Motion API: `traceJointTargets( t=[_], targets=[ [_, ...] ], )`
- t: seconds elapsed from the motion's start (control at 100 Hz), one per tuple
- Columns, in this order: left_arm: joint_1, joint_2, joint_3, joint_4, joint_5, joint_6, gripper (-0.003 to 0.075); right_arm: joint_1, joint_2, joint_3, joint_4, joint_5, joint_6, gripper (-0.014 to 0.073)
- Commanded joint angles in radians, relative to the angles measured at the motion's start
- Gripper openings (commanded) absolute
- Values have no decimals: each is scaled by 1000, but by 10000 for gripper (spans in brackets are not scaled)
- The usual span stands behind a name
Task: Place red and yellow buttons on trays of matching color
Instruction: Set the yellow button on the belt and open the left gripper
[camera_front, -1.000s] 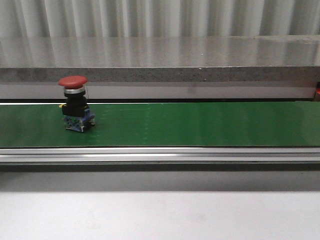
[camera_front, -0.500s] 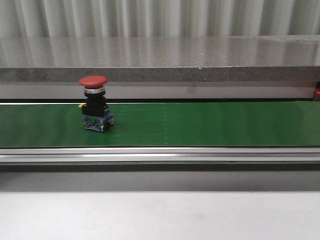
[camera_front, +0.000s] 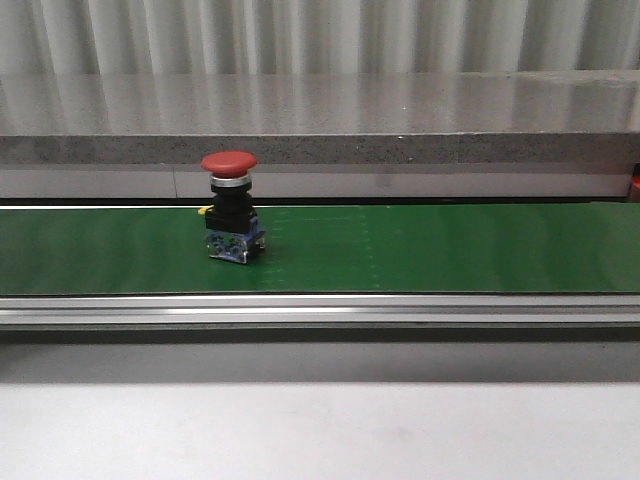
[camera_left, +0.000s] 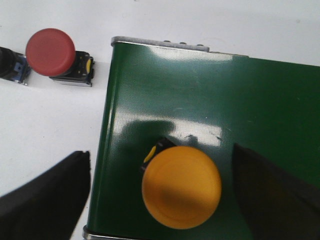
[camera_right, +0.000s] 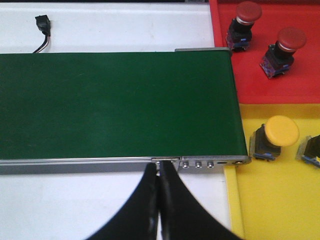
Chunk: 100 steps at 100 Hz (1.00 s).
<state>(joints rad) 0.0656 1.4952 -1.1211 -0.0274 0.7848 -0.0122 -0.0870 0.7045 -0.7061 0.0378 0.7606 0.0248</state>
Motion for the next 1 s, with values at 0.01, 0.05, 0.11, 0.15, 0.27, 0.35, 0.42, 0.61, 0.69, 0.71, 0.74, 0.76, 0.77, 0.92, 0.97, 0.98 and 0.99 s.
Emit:
traceJointTargets(
  t=[0.01,0.05,0.11,0.15,0.27,0.35,0.42,0.61,0.69,0.71,0.74,0.76,0.77,0.92,0.97,0.98,0.99],
  targets=[
    [-23,-40,-29,-12,-27,4,674,1,-4,-25,-3,-58,-7,-67],
    [-32,-43,-34,-12,-18,4,671,1,-4,-25,-3,-58,-7,-67],
    [-47,-60,-43,-12,-19,4,671,1,-4,-25,-3,-58,-7,-67],
    [-59,-78,-48,-12,-21,4,671,1,-4,-25,-3,-58,-7,-67],
    [-88,-152,-52,-10,-43,12,671,1,-4,-25,-3,-58,-7,-67],
    [-99,-208,-52,-7,-48,12,671,1,-4,-25,-3,-58,-7,-67],
    [-103,-259,-52,-6,-48,12,671,1,-4,-25,-3,-58,-7,-67],
    [-103,-425,15,-15,-87,12,671,1,-4,-25,-3,-58,-7,-67],
    [-103,-512,79,-21,-120,12,671,1,-4,-25,-3,-58,-7,-67],
    [-103,-533,97,-23,-128,12,671,1,-4,-25,-3,-58,-7,-67],
    [-103,-563,120,-28,-138,12,671,1,-4,-25,-3,-58,-7,-67],
    [-103,-587,139,-33,-145,12,671,1,-4,-25,-3,-58,-7,-67],
    [-103,-594,145,-36,-147,12,671,1,-4,-25,-3,-58,-7,-67],
    [-103,-748,286,-72,-167,12,662,1,-4,-25,-3,-58,-7,-67],
    [-103,-802,327,-74,-168,12,632,1,-4,-25,-3,-58,-7,-67],
    [-103,-808,333,-74,-168,12,620,1,-4,-25,-3,-58,-7,-67],
    [-103,-815,343,-74,-168,12,613,1,-4,-25,-3,-58,-7,-67]
  ],
)
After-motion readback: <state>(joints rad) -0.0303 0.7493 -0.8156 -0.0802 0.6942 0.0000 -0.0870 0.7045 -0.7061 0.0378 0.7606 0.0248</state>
